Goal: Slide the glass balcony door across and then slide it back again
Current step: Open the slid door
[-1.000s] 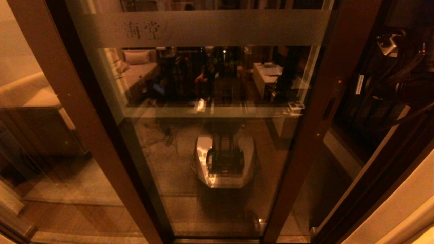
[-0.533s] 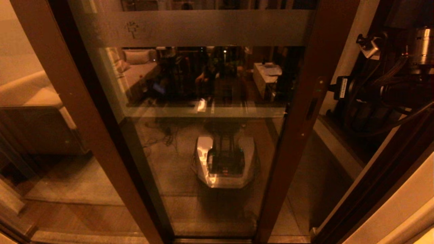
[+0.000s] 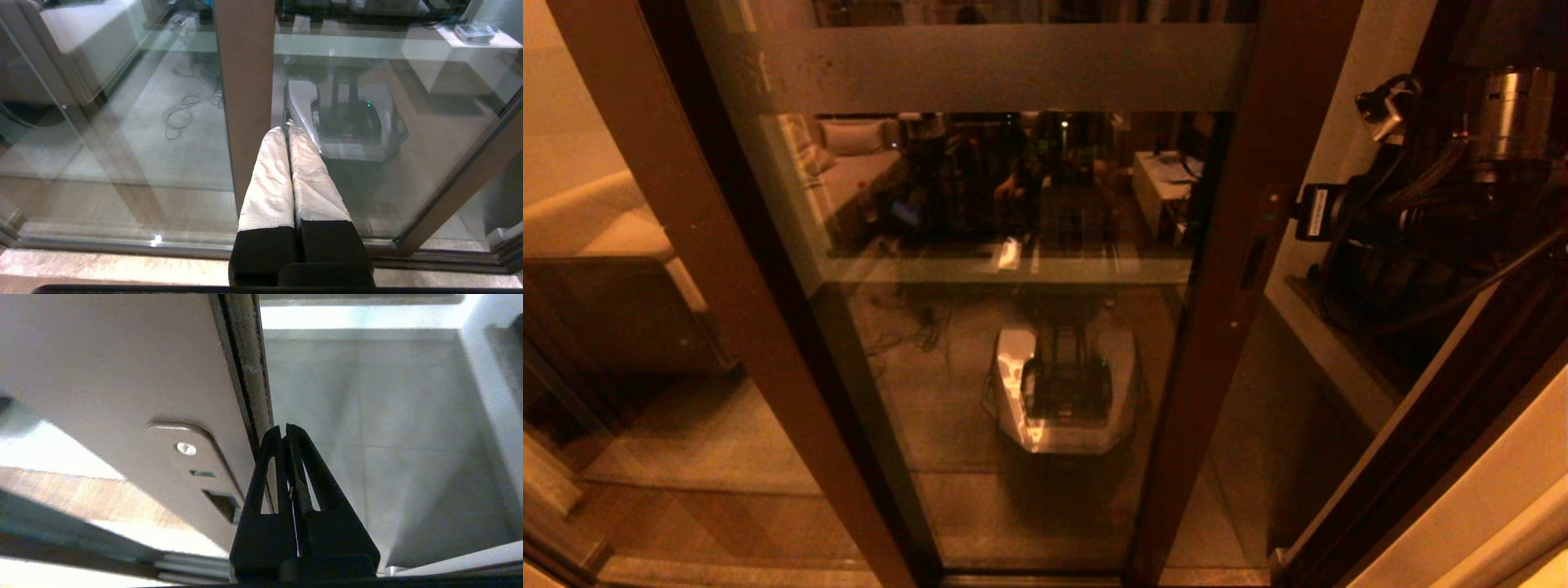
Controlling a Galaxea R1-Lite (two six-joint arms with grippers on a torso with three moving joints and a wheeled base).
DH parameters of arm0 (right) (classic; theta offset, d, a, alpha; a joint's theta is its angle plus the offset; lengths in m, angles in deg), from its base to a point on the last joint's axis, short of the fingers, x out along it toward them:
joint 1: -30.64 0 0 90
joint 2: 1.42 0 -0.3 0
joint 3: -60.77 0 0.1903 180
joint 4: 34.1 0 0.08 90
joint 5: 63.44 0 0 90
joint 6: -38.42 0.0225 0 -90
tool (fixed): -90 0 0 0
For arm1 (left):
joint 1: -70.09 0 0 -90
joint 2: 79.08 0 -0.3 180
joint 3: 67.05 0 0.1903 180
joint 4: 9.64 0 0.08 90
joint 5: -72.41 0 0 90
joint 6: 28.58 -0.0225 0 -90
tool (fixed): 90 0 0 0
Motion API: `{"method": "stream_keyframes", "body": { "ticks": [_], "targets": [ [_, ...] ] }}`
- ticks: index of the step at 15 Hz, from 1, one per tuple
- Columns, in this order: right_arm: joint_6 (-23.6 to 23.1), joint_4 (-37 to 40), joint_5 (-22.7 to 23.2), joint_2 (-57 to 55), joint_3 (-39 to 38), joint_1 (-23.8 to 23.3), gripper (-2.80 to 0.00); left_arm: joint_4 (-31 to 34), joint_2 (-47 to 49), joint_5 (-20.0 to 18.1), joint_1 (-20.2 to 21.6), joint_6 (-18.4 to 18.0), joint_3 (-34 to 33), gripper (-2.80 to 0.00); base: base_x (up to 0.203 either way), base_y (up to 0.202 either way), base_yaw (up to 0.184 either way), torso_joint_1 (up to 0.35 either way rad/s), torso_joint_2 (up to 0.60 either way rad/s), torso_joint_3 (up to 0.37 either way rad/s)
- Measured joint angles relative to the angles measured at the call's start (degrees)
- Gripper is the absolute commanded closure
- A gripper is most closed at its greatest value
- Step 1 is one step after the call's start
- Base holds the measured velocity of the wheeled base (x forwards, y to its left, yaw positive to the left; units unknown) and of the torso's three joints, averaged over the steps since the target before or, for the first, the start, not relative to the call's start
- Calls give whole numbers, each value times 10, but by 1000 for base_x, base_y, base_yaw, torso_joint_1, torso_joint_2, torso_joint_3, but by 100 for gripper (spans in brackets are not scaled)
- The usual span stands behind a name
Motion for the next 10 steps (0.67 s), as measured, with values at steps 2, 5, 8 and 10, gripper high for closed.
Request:
{"method": "stream_keyframes", "body": {
  "ticks": [2, 5, 8, 10],
  "targets": [
    [8, -6, -11, -5, -1, 13, 0, 0, 0, 0, 0, 0, 0, 0, 0, 0, 0, 0, 0, 0],
    [14, -7, -13, -8, -2, 24, 0, 0, 0, 0, 0, 0, 0, 0, 0, 0, 0, 0, 0, 0],
    [15, -6, -11, -9, -2, 29, 0, 0, 0, 0, 0, 0, 0, 0, 0, 0, 0, 0, 0, 0],
    [15, -6, -9, -9, -3, 33, 0, 0, 0, 0, 0, 0, 0, 0, 0, 0, 0, 0, 0, 0]
  ]
}}
